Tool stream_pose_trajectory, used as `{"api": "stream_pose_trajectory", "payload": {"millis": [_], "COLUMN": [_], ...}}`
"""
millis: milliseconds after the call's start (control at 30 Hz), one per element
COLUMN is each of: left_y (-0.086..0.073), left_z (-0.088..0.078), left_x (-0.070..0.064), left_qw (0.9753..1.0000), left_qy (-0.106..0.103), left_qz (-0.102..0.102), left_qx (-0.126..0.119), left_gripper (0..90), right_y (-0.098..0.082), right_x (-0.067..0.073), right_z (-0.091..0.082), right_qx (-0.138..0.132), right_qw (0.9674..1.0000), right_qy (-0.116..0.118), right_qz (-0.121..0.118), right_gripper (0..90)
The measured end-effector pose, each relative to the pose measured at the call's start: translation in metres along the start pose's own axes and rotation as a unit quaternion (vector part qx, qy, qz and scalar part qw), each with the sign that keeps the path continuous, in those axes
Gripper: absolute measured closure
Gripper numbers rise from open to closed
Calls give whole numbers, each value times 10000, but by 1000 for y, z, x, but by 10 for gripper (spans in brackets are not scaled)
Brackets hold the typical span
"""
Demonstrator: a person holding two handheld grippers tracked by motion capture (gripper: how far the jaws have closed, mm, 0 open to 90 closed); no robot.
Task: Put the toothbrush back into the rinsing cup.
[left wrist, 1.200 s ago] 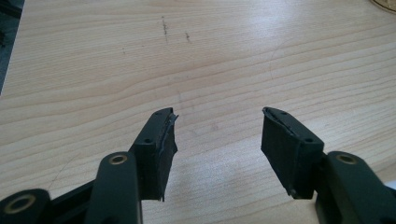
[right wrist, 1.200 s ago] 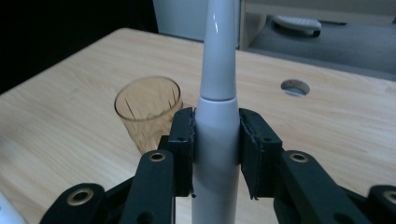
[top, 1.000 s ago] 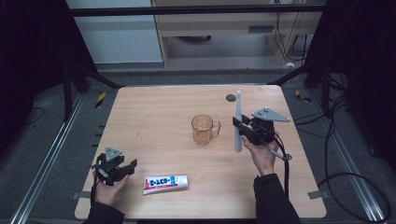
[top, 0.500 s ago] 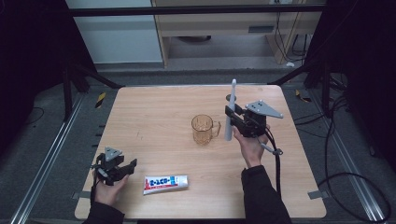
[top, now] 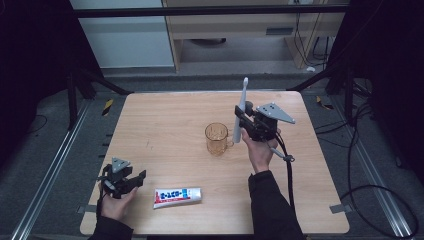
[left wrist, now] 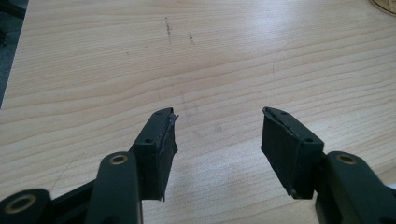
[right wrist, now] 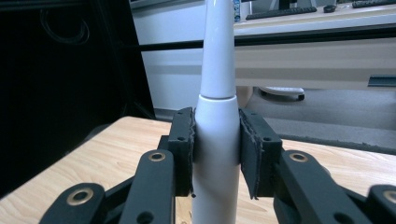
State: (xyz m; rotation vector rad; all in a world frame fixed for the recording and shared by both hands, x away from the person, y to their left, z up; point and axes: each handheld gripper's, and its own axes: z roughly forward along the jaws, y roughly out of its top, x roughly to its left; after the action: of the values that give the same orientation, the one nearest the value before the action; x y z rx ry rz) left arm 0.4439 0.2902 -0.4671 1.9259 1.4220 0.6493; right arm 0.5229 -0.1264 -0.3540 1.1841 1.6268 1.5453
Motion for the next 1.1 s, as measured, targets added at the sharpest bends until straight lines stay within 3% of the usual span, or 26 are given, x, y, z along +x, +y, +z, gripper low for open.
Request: {"api": "stream_pose_trajectory", "payload": {"millis": [633,1100], "left_y": [0,0], "left_z": [0,1], "left_x": [1,1], "left_qw": [10000,10000], "left_qy": [-5,-1], "left_qz": [7,8], "left_qx": [5,4], "left_gripper": [437,437], "right_y": [13,3], "right_x": [17,20], "right_z": [28,47], "right_qx": [-337,-235], "right_qw": [9994,9997], "right_qy": [-16,-17], "right_qz": [21,17], "right_gripper": [679,679]}}
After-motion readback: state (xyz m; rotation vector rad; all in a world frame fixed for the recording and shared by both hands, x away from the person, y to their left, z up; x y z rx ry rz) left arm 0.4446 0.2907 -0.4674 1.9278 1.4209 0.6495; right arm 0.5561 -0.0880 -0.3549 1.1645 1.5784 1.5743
